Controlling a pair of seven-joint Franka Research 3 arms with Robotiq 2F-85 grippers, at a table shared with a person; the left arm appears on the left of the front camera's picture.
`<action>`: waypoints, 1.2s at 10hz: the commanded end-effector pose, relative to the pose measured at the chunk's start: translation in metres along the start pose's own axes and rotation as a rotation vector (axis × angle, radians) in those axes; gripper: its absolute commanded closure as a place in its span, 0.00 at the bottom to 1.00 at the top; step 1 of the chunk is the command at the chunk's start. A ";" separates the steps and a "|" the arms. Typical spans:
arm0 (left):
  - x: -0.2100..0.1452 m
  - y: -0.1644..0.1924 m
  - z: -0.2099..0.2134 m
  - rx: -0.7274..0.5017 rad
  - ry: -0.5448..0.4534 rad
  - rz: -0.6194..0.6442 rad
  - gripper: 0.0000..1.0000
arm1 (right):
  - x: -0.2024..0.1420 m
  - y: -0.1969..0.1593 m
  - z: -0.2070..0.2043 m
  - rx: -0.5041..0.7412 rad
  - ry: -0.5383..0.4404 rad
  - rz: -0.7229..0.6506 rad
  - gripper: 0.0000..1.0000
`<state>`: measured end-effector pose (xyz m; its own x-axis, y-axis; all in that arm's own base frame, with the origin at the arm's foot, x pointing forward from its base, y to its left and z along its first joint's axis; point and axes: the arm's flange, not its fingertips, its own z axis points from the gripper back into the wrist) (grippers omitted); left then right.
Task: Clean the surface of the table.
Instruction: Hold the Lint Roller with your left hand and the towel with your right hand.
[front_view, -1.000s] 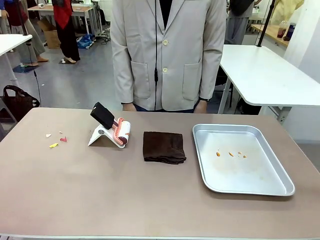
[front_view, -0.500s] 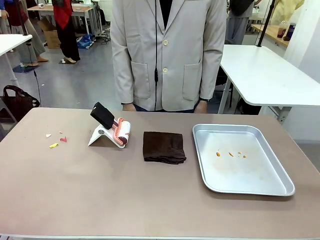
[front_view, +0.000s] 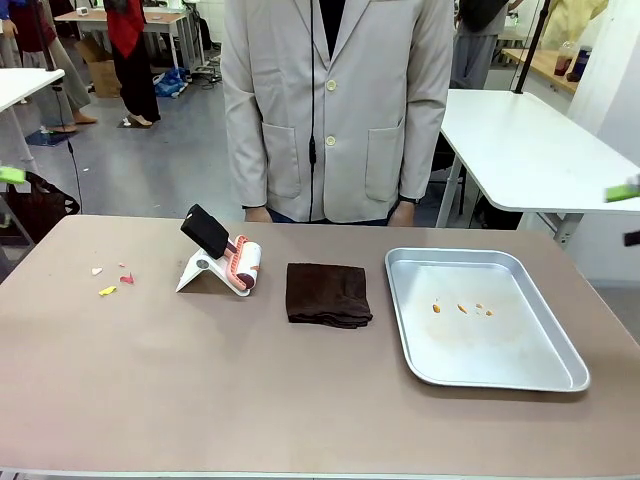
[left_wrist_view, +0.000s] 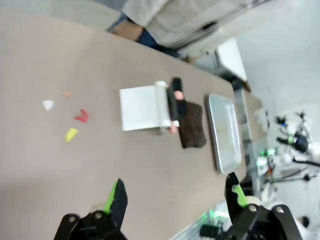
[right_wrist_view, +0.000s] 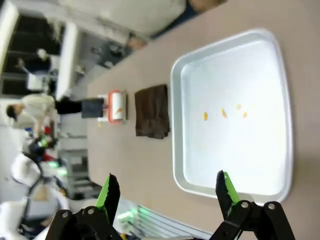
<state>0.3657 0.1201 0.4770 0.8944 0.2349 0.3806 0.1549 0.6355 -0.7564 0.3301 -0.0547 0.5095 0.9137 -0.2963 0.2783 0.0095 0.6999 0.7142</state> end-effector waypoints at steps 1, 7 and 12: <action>0.016 -0.034 -0.034 0.032 0.154 -0.120 0.00 | 0.003 0.063 -0.051 -0.124 0.073 0.155 0.00; 0.023 -0.082 -0.135 0.237 0.247 -0.221 0.00 | -0.029 0.167 -0.229 -0.360 0.183 0.446 0.00; 0.027 -0.060 -0.172 0.299 0.138 -0.174 0.00 | -0.066 0.166 -0.311 -0.388 0.188 0.543 0.00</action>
<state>0.4508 -0.0336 0.4468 0.9166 -0.0225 0.3992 0.2288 0.8482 -0.4777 0.3928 0.2792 0.4107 0.8828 0.2861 0.3726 -0.3833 0.8973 0.2191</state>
